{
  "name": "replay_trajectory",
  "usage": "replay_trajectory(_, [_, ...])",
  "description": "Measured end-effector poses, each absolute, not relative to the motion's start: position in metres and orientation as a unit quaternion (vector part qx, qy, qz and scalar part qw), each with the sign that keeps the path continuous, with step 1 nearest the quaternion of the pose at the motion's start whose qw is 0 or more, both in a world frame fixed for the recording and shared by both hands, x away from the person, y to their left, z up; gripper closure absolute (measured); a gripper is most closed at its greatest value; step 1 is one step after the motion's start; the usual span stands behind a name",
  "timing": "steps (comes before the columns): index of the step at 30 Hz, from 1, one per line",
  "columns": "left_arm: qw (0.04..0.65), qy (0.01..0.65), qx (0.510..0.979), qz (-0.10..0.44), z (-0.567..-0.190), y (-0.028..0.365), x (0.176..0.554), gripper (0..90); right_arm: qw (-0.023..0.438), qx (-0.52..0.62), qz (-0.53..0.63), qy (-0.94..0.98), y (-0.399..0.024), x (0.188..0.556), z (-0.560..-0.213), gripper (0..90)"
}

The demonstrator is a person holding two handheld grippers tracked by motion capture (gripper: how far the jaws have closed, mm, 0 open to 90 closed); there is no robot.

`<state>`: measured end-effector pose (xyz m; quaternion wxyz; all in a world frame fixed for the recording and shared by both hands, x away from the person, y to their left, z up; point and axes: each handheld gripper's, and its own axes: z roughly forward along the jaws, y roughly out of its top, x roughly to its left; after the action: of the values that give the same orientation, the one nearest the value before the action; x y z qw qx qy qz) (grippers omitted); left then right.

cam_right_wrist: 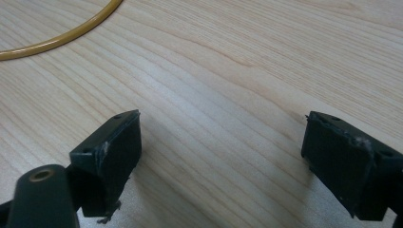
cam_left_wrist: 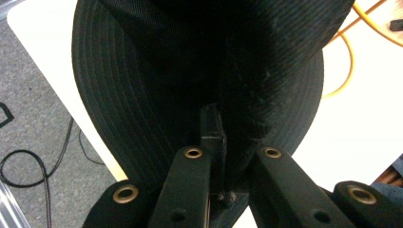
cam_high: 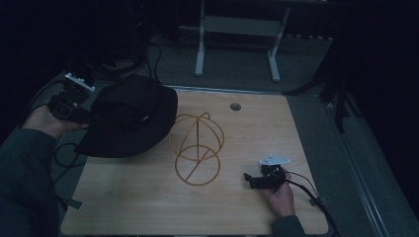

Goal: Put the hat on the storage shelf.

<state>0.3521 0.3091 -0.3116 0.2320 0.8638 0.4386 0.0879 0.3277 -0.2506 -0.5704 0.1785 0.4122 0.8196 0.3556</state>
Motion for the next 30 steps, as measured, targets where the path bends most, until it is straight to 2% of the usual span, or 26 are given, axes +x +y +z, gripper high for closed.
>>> replay_trajectory(30, [0.275,0.424,0.858,0.091,-0.291,0.317,0.339,88.4,0.179,0.412,0.355,0.820,-0.251,0.328,-0.570,13.1])
